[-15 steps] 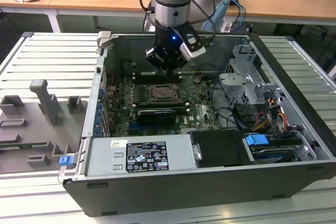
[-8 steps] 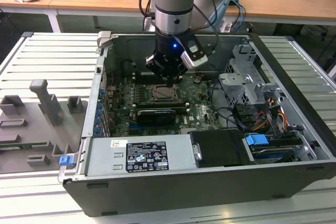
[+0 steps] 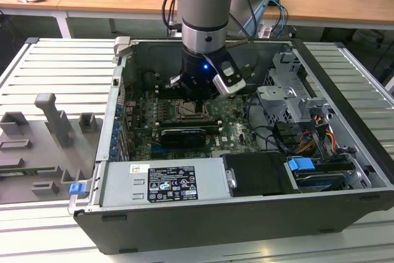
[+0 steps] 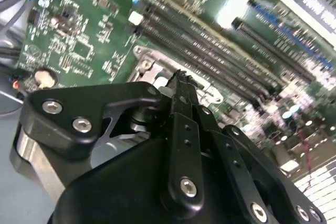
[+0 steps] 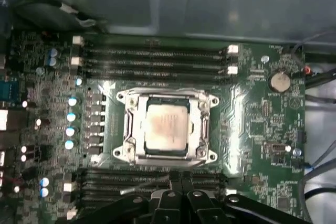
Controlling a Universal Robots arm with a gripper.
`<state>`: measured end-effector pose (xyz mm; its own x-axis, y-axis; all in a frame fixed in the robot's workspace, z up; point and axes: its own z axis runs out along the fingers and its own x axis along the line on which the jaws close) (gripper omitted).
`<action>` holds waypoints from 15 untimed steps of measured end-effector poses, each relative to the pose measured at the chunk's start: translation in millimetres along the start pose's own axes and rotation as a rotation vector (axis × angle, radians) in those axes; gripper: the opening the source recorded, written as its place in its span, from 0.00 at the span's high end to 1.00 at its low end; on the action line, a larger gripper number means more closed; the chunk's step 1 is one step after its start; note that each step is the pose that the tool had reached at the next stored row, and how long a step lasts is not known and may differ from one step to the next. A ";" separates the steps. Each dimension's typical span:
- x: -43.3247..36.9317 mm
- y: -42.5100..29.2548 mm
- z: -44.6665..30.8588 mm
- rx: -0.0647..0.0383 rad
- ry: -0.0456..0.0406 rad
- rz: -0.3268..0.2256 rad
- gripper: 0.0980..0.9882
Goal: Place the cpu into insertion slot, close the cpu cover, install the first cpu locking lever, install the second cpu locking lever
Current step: 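Install the second cpu locking lever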
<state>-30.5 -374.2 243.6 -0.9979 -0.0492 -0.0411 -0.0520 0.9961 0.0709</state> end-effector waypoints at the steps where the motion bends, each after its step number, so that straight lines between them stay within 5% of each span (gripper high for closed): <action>1: 3.9 -2.4 0.7 0.000 0.0000 -0.001 0.99; 5: 16.3 -4.4 4.5 -0.001 0.0001 -0.002 0.99; 12: 41.8 -4.5 22.6 -0.002 0.0004 -0.007 0.99; 15: 43.5 -4.9 26.4 -0.016 -0.0002 -0.007 0.99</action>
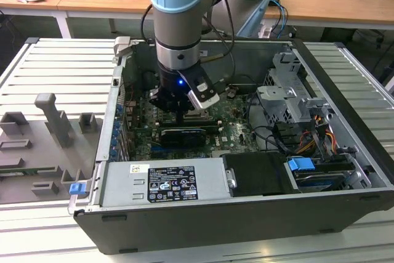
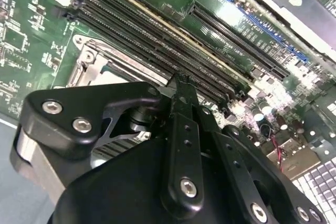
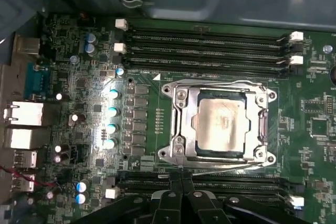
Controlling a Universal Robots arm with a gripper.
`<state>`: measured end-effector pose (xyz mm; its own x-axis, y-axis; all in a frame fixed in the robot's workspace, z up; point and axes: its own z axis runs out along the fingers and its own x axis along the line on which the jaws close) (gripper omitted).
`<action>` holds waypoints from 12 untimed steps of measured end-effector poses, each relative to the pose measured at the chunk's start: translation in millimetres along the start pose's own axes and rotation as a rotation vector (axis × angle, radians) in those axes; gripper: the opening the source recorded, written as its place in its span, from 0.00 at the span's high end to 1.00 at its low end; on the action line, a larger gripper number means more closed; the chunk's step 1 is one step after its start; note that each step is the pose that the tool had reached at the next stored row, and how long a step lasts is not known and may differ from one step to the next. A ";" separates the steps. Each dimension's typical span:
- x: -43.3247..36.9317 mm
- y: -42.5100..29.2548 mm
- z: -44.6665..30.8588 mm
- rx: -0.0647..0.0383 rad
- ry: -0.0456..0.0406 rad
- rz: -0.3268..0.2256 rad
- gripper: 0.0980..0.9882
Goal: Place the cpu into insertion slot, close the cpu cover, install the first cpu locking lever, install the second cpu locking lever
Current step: 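Install the second cpu locking lever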
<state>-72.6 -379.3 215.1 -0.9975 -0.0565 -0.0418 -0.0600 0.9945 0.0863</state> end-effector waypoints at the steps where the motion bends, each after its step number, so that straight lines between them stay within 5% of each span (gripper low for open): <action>1: 0.2 0.0 0.4 -0.008 -0.0006 0.000 0.99; 7: 5.0 -9.9 2.6 -0.057 -0.0035 0.001 0.99; 9: 7.5 -13.2 4.6 -0.089 -0.0049 -0.001 0.99; 12: 8.2 -13.9 7.8 -0.104 -0.0056 -0.003 0.99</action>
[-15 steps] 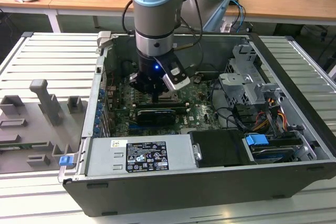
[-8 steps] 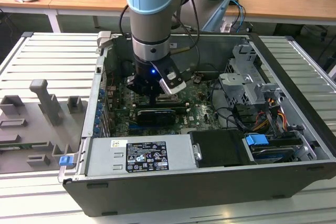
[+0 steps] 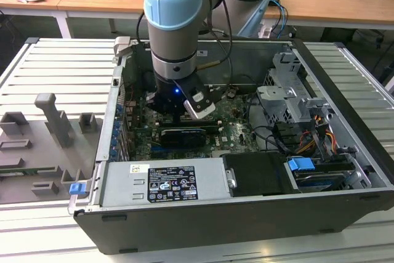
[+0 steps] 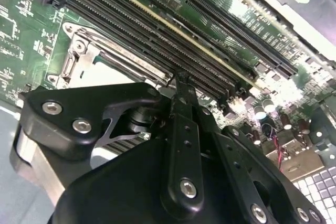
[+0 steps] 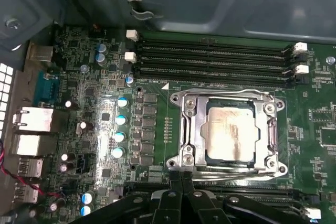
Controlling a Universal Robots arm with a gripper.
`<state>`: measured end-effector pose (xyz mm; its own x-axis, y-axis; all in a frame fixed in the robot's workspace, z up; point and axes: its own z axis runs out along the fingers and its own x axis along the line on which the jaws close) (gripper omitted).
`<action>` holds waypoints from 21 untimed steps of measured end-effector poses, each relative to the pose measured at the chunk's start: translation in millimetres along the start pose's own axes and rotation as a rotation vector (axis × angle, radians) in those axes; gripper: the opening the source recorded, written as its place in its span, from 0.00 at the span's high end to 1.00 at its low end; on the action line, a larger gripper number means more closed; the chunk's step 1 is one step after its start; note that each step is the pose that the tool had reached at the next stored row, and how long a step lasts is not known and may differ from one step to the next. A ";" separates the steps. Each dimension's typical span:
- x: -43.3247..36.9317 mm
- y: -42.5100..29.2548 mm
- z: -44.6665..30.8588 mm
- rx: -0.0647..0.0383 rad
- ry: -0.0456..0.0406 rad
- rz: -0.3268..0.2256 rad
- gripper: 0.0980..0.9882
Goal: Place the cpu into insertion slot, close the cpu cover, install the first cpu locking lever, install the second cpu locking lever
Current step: 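Install the second cpu locking lever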
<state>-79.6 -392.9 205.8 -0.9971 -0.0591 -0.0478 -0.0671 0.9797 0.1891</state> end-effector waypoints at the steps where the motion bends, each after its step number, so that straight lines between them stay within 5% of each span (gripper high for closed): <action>1: 0.2 -0.7 3.4 -0.006 -0.0001 -0.001 0.99; 3: 0.5 -1.3 5.7 -0.011 0.0003 -0.001 0.99; 5: 1.2 -1.8 9.3 -0.031 -0.0013 -0.002 0.99; 8: 3.0 -1.4 9.7 -0.038 -0.0022 -0.002 0.99; 11: 5.7 -0.8 8.3 -0.038 -0.0019 -0.002 0.99; 17: 5.0 2.6 -6.6 -0.038 -0.0017 -0.003 0.99; 21: 4.9 2.9 -8.3 -0.038 -0.0019 -0.002 0.99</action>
